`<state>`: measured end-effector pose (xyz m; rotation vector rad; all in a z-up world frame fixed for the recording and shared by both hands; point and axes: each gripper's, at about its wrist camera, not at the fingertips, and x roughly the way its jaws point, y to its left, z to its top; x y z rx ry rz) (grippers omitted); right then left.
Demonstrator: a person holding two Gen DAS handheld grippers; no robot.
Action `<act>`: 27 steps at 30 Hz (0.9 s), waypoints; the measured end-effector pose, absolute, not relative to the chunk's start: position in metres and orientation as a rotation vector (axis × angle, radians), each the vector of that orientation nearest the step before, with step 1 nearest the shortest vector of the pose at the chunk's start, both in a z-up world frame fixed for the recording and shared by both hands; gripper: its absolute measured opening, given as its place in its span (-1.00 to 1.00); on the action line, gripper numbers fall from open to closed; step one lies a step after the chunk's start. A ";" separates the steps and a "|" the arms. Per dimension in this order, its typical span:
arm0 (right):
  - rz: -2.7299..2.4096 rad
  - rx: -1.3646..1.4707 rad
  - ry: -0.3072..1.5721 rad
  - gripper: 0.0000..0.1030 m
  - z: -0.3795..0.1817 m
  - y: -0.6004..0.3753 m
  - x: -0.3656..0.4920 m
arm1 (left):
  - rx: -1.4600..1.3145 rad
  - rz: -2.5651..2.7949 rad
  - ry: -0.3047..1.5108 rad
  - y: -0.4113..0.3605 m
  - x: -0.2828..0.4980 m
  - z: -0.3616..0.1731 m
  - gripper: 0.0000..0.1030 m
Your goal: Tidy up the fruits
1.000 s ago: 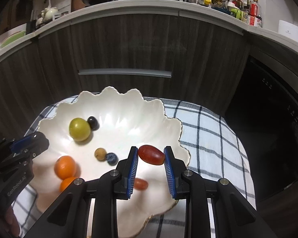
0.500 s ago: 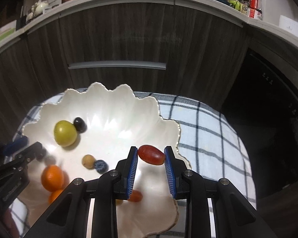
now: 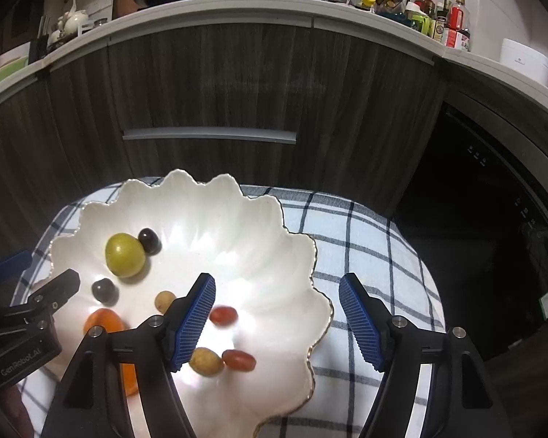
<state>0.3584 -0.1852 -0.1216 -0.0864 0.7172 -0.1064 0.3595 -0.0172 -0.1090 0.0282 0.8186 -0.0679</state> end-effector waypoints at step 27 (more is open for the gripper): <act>-0.096 -0.055 0.632 0.38 -0.077 -0.178 0.259 | 0.007 -0.048 0.740 -0.009 0.265 -0.054 0.67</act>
